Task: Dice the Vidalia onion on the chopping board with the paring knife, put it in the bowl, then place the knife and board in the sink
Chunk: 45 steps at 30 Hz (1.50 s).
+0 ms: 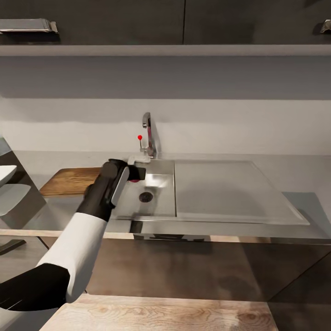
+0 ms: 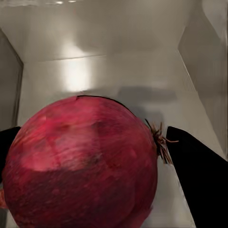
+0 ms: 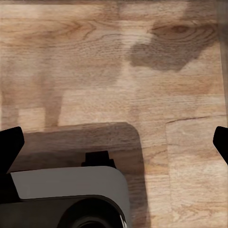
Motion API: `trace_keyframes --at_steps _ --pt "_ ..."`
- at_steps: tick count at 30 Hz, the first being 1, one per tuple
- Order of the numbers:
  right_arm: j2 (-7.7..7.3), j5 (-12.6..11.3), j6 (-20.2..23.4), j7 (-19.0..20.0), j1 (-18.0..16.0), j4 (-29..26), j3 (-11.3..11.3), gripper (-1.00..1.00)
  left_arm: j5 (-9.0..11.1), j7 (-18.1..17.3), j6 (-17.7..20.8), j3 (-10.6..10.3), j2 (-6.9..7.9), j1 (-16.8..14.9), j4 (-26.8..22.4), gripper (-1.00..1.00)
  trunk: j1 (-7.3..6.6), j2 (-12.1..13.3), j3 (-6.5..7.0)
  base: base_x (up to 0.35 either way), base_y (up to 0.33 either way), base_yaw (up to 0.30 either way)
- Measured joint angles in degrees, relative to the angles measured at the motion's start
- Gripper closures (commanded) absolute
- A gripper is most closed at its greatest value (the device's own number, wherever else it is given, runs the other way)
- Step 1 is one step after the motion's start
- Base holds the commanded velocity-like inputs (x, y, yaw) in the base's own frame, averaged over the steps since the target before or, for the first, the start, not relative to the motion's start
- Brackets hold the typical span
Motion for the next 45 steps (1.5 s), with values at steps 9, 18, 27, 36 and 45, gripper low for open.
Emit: trace_keyframes --at_steps 9,18,27,36,45 --pt "0.0 0.0 0.0 0.0 0.0 0.0 0.0 -1.0 0.0 0.0 0.3 0.0 0.08 0.0 -4.7 1.0 0.0 0.0 0.0 0.0 0.0 0.0" --pt "0.0 0.0 0.0 0.0 0.0 0.0 0.0 -1.0 0.0 0.0 0.3 0.0 0.12 0.0 -8.2 1.0 0.0 0.0 0.0 0.0 0.0 0.0" --pt "0.0 0.0 0.0 0.0 0.0 0.0 0.0 -1.0 0.0 0.0 0.4 0.0 0.18 0.0 -9.8 1.0 0.0 0.0 0.0 0.0 0.0 0.0" --pt "0.0 0.0 0.0 0.0 0.0 0.0 0.0 -1.0 0.0 0.0 0.4 -0.1 0.17 0.0 -9.9 1.0 0.0 0.0 0.0 0.0 0.099 0.0" --pt "0.0 0.0 0.0 0.0 0.0 0.0 0.0 -1.0 -0.1 0.0 0.4 0.0 0.17 0.0 -11.5 1.0 0.0 0.0 0.0 0.0 0.287 0.0"
